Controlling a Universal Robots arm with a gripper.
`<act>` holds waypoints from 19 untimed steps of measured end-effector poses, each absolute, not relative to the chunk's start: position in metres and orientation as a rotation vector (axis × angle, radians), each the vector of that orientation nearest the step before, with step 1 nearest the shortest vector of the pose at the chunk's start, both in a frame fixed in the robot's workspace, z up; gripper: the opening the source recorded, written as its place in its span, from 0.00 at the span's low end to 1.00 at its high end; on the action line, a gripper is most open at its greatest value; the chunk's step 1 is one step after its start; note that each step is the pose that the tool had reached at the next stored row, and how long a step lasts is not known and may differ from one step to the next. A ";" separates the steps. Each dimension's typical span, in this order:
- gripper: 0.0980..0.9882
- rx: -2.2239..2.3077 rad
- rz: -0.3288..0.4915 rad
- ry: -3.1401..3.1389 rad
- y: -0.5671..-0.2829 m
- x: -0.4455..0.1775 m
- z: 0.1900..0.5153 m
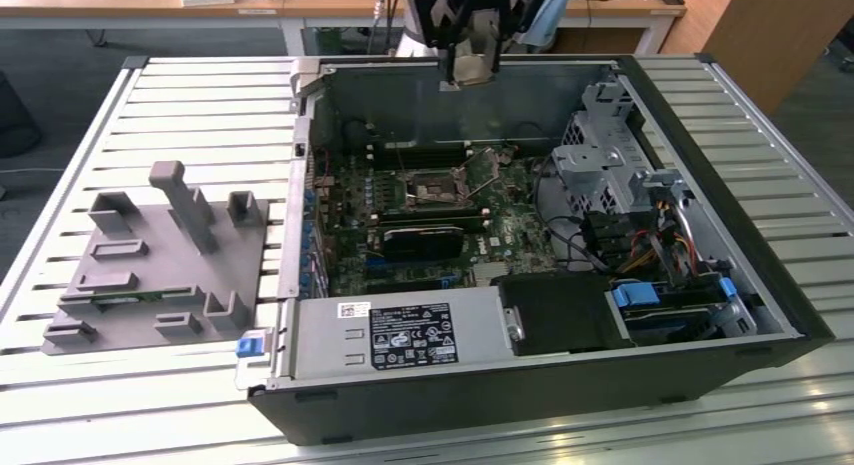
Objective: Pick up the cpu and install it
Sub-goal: 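Place the cpu into insertion slot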
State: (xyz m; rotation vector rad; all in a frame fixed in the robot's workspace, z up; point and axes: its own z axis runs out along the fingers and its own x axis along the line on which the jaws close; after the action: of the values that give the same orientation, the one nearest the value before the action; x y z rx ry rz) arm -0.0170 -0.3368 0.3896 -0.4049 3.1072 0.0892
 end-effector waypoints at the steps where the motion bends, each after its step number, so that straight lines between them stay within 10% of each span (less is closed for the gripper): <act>1: 0.50 -0.432 0.089 3.104 -0.337 -0.017 0.390; 19: 0.50 -0.812 0.090 3.034 -0.337 -0.017 0.389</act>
State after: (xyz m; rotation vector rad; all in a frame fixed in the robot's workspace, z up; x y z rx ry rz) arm -0.0170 -0.3368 0.3893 -0.8123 3.0340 0.0902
